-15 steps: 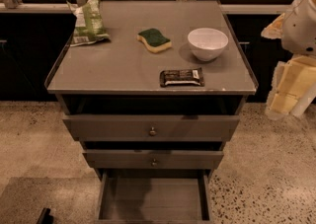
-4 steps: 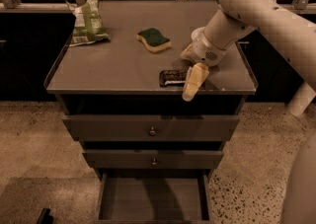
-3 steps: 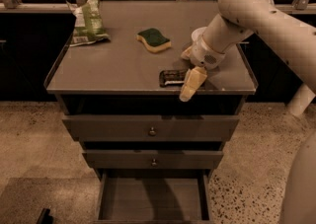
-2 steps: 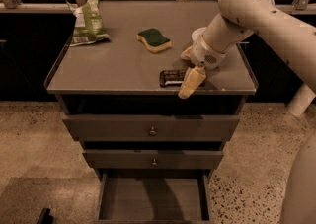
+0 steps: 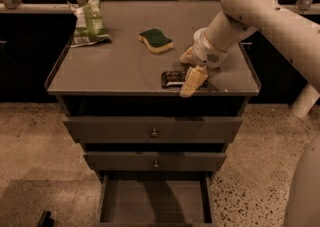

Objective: Place rxbar chocolate into bottom drawer

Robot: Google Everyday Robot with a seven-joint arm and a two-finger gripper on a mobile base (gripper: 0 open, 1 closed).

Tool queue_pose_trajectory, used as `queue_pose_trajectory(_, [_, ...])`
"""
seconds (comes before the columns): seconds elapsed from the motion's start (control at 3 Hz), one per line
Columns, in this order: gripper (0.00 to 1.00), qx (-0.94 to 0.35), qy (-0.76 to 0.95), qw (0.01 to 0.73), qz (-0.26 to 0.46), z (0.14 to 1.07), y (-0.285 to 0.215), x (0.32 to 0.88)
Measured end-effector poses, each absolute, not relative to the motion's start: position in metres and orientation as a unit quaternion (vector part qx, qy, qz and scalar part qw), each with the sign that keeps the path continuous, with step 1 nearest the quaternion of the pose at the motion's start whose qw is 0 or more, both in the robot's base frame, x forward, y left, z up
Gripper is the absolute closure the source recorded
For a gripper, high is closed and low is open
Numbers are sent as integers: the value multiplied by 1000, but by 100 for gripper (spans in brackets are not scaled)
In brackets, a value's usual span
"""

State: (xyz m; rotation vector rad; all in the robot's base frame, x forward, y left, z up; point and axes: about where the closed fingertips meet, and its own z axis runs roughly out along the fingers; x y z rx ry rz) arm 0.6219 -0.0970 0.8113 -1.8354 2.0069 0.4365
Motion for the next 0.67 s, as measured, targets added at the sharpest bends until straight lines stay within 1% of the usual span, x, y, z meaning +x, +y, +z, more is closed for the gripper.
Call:
queue_pose_trajectory(0.33, [100, -654, 715, 192, 156, 814, -97, 621])
queue_pose_trajectory(0.67, [100, -654, 715, 192, 156, 817, -96, 620])
